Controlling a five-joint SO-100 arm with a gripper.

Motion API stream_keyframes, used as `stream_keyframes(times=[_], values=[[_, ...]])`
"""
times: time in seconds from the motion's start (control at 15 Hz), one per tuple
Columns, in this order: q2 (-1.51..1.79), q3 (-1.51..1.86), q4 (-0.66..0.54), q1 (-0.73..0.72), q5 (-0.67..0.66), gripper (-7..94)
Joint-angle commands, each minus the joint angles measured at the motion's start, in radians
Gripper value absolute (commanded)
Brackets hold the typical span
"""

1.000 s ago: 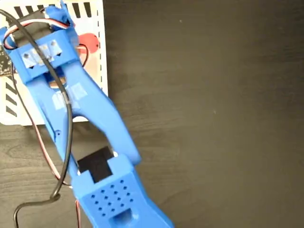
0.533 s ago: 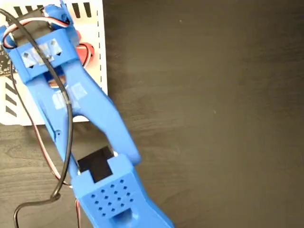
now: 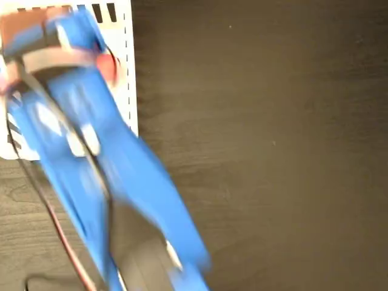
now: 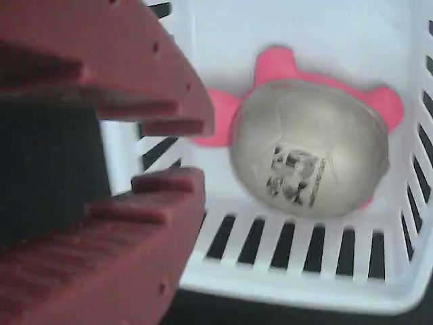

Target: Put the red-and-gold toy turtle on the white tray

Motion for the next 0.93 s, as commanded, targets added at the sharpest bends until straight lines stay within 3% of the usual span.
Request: stream_keyframes(times=[0.0,0.2,0.4,0.87], values=[[0.494,0.483,-0.19,0.034,0.002,0],[0.92,1.054,-0.489,0.13,-0.078,0],[1.285,1.473,-0.595,0.167,-0.155,0],[1.756,1.852,-0.408,0.296,-0.167,0]])
